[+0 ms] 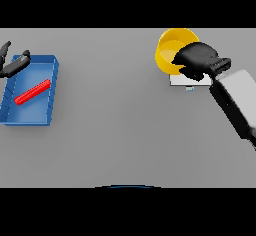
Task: Pick up the red beaker and tilt it to pour out 1 green nut into yellow bowl. Pick up the yellow bowl and place it on the metallic measuring scale.
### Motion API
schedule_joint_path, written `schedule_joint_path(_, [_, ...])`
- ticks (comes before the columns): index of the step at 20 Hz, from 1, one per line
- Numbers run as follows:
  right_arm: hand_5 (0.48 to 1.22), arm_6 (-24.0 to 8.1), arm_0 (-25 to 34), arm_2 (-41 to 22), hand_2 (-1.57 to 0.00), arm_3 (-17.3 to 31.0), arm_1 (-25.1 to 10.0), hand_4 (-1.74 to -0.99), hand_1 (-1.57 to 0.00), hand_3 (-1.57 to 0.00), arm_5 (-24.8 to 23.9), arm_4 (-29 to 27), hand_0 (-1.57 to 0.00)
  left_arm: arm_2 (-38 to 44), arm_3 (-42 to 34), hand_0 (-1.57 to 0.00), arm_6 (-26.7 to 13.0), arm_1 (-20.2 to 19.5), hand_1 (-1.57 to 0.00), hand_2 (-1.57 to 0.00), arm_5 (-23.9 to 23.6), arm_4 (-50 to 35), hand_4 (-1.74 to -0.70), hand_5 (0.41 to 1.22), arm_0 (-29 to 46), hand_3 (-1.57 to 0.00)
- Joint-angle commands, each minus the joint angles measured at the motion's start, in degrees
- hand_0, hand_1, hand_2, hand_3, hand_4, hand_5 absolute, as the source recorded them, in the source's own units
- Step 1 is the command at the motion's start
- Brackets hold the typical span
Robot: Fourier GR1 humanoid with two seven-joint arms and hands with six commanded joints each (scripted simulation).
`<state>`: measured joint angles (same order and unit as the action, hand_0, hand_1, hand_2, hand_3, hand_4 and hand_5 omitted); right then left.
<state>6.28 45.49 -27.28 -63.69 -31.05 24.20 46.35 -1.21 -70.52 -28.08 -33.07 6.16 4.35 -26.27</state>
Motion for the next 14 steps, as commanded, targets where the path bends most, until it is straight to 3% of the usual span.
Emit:
schedule_joint_path(1, [1.221, 0.17, 0.57, 0.34, -1.56, 1.55, -0.01, -1.741, -1.57, -1.15, -0.6, 0.08, -1.57, 0.12, -0.09, 0.0, -0.89, -0.01, 0.0, 0.0, -0.03, -0.14, -0.85, 0.758, -0.2, 0.0])
schedule_joint_path(4, [1.221, -0.38, 2.18, 1.35, -1.53, 7.78, 0.98, -1.741, -1.57, -1.17, -2.93, 0.33, -1.57, 0.46, -2.16, 0.0, -2.09, -0.19, 0.0, 0.0, -0.08, -0.96, -0.86, 0.762, 0.9, 0.0])
schedule_joint_path(7, [1.221, 0.98, 2.78, 2.23, -1.5, 13.09, 1.14, -1.741, -1.57, -1.18, -5.59, 0.31, -1.57, 0.26, -2.51, 0.0, -3.44, -0.38, 0.0, 0.0, -0.18, -0.68, -0.86, 0.779, 0.74, 0.0])
schedule_joint_path(11, [1.221, 3.8, 3.27, 2.67, -1.41, 19.48, 1.47, -1.741, -1.57, -1.32, -8.19, 0.51, -1.57, -0.74, -0.96, 0.0, -3.21, 0.2, 0.0, 0.0, -0.56, 0.74, -0.86, 0.802, -0.17, 0.0])
schedule_joint_path(14, [1.221, 3.38, 3.4, 2.68, -1.39, 21.78, 2.78, -1.741, -1.57, -1.37, -8.72, 0.34, -1.57, -0.71, -0.94, 0.0, -3.47, 0.53, 0.0, 0.0, -1.0, 0.79, -0.86, 0.809, -0.44, 0.0])
